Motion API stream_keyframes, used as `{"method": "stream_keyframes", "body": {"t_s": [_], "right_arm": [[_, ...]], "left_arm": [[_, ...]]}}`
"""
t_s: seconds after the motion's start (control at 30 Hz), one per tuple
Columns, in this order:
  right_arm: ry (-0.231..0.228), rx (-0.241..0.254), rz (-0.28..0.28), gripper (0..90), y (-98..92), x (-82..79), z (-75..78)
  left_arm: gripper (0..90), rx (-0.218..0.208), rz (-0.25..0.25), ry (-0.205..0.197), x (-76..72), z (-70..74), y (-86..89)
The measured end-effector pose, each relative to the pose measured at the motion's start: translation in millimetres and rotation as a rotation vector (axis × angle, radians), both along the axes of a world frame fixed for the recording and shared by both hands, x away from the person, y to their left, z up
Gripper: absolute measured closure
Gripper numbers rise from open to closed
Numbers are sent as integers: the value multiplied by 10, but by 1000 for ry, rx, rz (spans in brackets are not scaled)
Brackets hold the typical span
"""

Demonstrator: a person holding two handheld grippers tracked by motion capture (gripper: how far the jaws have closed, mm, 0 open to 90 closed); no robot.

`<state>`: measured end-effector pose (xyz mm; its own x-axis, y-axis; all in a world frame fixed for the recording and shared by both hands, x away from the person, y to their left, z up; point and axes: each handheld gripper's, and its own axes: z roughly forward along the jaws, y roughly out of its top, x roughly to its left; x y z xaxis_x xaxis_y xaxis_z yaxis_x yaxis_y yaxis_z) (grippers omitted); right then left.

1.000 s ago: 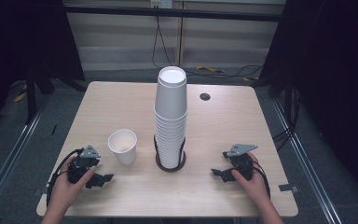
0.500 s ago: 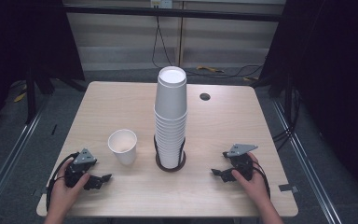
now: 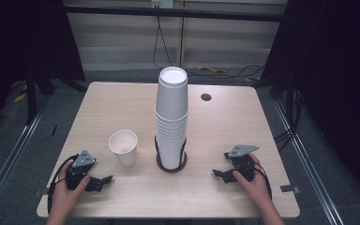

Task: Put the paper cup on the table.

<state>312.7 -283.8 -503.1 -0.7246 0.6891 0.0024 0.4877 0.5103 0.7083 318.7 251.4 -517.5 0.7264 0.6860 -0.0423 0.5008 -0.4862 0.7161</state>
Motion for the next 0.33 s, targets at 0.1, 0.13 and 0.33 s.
{"method": "stream_keyframes", "body": {"t_s": [0.1,0.13,0.33], "right_arm": [[-2,-1,-3,130,0,-3,0],[-1,0,-3,129,0,-5,0],[-2,-1,-4,129,0,-4,0]], "left_arm": [[0,1,2,1,1,-3,-3],[0,1,2,1,1,-3,-3],[0,10,8,-4,-6,1,2]]}}
